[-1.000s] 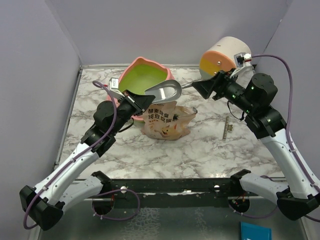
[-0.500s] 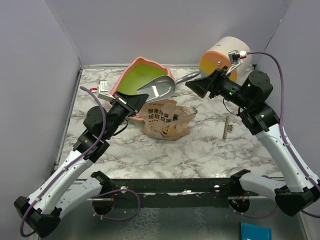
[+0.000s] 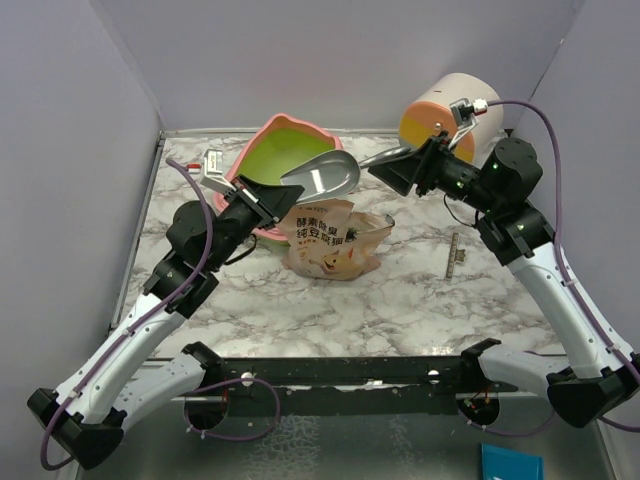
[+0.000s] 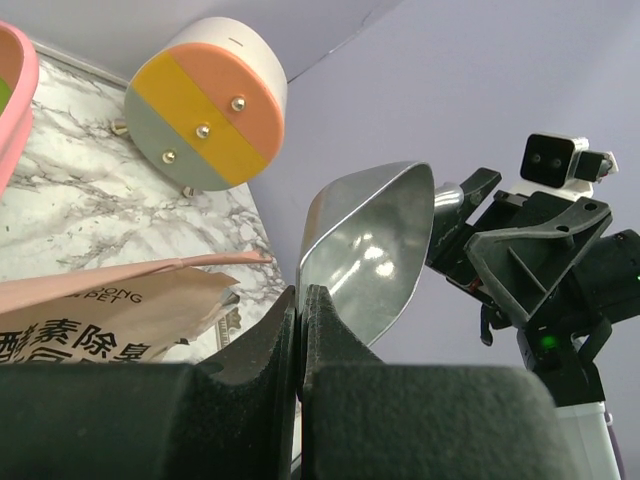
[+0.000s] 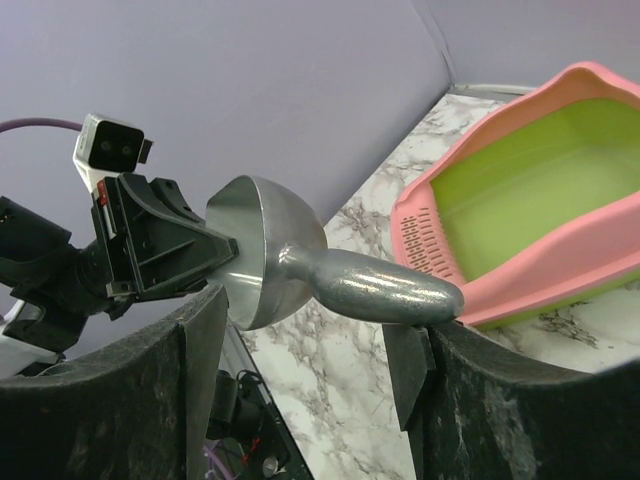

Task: Fill the litter box with clean litter

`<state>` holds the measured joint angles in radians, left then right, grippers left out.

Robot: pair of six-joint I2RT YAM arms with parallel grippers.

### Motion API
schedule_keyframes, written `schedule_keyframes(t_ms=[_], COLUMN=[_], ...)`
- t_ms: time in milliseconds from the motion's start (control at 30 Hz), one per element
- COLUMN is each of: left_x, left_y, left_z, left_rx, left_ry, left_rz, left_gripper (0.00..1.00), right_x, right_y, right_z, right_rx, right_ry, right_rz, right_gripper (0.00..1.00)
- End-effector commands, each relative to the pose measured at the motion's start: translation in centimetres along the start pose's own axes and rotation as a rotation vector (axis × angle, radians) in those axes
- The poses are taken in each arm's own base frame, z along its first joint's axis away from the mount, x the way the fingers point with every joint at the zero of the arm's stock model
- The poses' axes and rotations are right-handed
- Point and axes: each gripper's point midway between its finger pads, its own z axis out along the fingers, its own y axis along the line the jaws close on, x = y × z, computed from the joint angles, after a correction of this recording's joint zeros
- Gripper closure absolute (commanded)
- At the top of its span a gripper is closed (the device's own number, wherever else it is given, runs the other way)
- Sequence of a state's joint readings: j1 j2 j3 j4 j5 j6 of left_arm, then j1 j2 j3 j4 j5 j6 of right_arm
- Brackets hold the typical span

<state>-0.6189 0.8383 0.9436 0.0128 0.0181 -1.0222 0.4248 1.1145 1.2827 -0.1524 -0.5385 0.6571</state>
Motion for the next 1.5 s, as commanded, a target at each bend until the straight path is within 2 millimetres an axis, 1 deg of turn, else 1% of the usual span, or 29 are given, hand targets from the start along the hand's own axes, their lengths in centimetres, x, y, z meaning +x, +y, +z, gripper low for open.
schedule_keyframes(t_ms=[0,167,267,400,500,600,700,800,933,1100,1200,1267,1367,1467], left_x=[0.0,0.5,0.5,0.1,-0.3,-0.5,-0.2,0.6,1.1,0.6,0.4,0.3,0.4,0.7], left_y=[-2.4,-2.2,-2.6,-3.2,-3.5,-4.0,-4.7,-5.8,-6.2,-6.2,-6.2,-6.3,-6.2,-6.0], left_z=[-0.4,-0.6,-0.8,-1.4,-2.0,-2.7,-3.2,-3.7,-3.9,-4.3,-4.2,-4.1,-3.8,-3.5], left_rx=[0.072,0.072,0.084,0.095,0.101,0.117,0.158,0.227,0.246,0.204,0.195,0.195,0.192,0.189], left_ry=[0.046,0.07,0.074,0.066,0.054,0.047,0.064,0.104,0.139,0.144,0.144,0.143,0.15,0.159], left_rz=[0.023,0.023,0.022,0.021,0.02,0.024,0.034,0.024,0.034,0.088,0.098,0.104,0.109,0.11], left_gripper=[1.0,1.0,1.0,1.0,1.0,1.0,1.0,1.0,1.0,1.0,1.0,1.0,1.0,1.0], right_x=[-1.7,-1.8,-1.7,-1.8,-2.0,-1.7,-1.4,-1.0,-0.3,0.3,1.0,1.4,1.7,1.6], right_y=[1.1,0.9,0.5,0.6,1.2,1.8,1.9,2.6,3.9,5.0,5.4,5.6,5.4,5.4], right_z=[-0.2,0.1,0.3,0.2,-0.3,-0.7,-1.2,-1.5,-1.7,-2.0,-2.2,-2.5,-2.9,-3.2], right_rx=[-0.043,-0.049,-0.044,-0.056,-0.077,-0.097,-0.105,-0.158,-0.257,-0.321,-0.359,-0.366,-0.34,-0.316], right_ry=[-0.051,-0.039,-0.037,-0.041,-0.055,-0.048,-0.041,-0.022,0.033,0.099,0.164,0.194,0.204,0.194], right_rz=[-0.041,-0.042,-0.036,-0.03,-0.036,-0.034,-0.025,-0.016,-0.002,-0.026,-0.023,-0.021,-0.034,-0.053], right_gripper=[0.38,0.38,0.39,0.39,0.4,0.4,0.4,0.4,0.46,0.53,0.59,0.6,0.58,0.6])
